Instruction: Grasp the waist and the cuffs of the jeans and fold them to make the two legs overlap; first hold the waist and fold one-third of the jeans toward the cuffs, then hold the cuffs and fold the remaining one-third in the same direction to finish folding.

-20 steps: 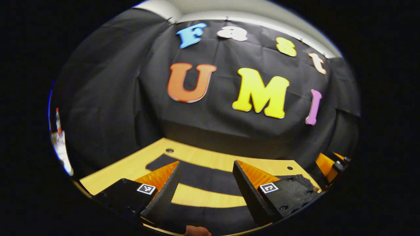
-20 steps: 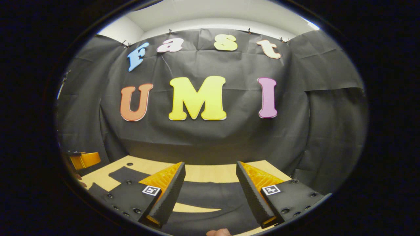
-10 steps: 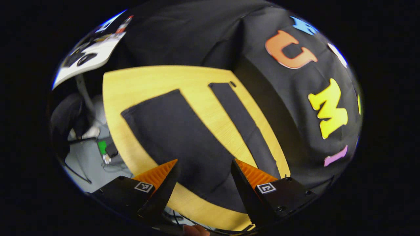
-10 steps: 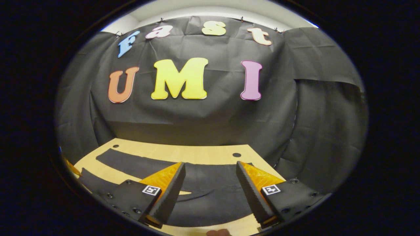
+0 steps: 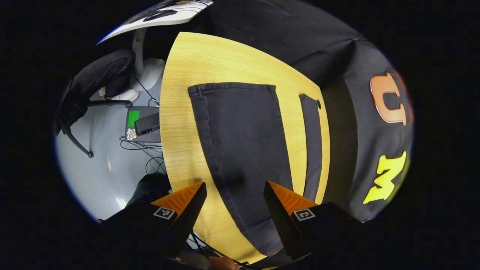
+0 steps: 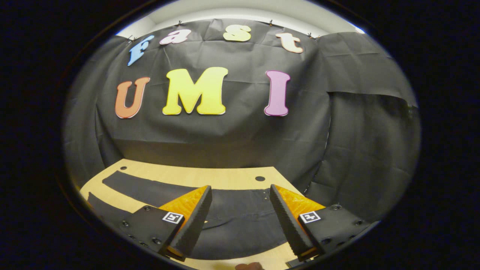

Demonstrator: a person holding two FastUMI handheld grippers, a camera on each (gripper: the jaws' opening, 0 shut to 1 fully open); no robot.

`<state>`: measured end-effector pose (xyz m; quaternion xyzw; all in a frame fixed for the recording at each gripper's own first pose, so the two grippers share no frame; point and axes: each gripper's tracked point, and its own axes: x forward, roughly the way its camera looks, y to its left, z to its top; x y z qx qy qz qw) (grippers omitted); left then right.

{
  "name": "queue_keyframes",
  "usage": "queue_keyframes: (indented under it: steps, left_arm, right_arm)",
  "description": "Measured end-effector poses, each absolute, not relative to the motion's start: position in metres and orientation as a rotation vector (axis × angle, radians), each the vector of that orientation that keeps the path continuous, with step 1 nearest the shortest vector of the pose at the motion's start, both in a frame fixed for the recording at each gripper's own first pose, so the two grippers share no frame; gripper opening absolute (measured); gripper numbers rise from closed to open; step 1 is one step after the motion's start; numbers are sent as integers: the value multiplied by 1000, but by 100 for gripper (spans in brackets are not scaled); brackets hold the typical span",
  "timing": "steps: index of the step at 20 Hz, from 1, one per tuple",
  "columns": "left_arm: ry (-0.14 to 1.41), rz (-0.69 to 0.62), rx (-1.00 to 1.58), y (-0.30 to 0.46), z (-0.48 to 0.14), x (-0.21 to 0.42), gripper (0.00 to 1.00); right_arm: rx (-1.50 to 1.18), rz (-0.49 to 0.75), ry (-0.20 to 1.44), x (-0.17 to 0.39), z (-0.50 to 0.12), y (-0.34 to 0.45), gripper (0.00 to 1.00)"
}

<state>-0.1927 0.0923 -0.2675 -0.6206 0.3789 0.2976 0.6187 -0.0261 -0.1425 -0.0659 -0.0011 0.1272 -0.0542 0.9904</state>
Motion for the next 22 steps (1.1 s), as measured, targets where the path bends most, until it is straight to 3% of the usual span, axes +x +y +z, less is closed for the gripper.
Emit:
queue_keyframes:
  steps: [8,16,18,21,22]
  left_arm:
    - [789,657,-1482,105,-278,-164,99]
    - [498,421,-1728,113,-272,-135,92]
    - [476,417,-1771,114,-280,-140,77]
    - [455,423,-1782,114,-290,-142,10]
    - [450,410,-1783,114,-289,-141,7]
  right_arm:
    - [-20,-171,292,-41,-78,-164,96]
    - [61,-217,393,-45,-112,-182,96]
    - [127,-243,462,-47,-132,-193,94]
    - [277,-259,574,-47,-164,-207,94]
    - [370,-243,629,-47,-177,-207,96]
